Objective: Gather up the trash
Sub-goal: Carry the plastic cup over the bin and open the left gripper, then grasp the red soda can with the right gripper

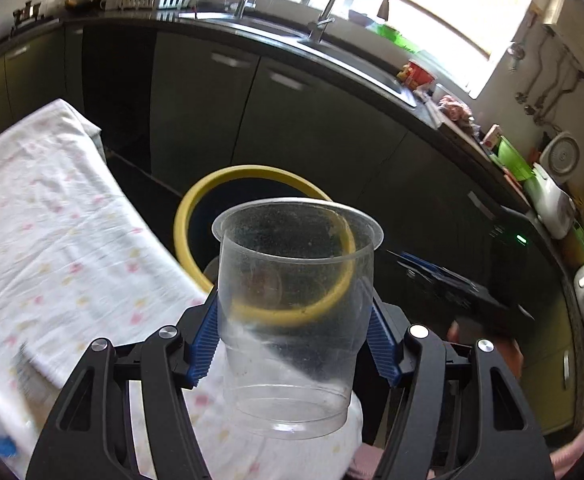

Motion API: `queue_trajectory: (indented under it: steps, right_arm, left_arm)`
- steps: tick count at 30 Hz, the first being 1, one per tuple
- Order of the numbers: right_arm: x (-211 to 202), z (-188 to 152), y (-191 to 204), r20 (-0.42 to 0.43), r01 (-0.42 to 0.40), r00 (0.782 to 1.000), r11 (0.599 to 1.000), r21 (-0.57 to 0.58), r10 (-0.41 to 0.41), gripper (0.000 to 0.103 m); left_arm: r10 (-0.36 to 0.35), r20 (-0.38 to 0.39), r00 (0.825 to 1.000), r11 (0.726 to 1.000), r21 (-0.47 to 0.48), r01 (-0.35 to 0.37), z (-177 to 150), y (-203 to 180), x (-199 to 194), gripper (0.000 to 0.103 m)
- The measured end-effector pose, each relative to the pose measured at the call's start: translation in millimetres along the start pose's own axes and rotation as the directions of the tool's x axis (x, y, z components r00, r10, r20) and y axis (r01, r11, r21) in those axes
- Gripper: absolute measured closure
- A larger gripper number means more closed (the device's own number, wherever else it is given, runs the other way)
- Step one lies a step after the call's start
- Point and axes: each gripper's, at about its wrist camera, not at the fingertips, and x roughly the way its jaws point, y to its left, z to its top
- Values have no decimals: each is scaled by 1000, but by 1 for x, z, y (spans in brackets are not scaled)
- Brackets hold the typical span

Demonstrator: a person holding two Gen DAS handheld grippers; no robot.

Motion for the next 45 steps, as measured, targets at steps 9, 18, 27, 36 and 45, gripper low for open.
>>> queue_trajectory:
  steps: [9, 18, 27, 36, 45]
  right_arm:
    - [5, 1, -31, -15, 11, 1000, 998, 55, -10, 35]
    - [5, 1, -30, -16, 2, 1000, 999, 48, -1, 33]
    - [11, -1, -12, -39, -7, 999, 1000, 13, 8, 32]
    - [15, -7, 53, -75, -76, 995, 990, -117, 68, 31]
    - [14, -26, 209, -178, -326, 944, 861, -390, 277, 31]
  left_arm:
    - [64, -51, 997, 997, -34, -65, 53, -8, 89, 34]
    - [104, -4, 995, 990, -96, -103, 59, -5, 80, 20]
    - [178, 165, 970, 980, -119, -159, -1, -5, -47, 11]
    - [390, 287, 875, 913, -244, -327, -98, 36, -177, 9]
    - [658, 291, 695, 744, -396, -538, -193, 94, -274, 8]
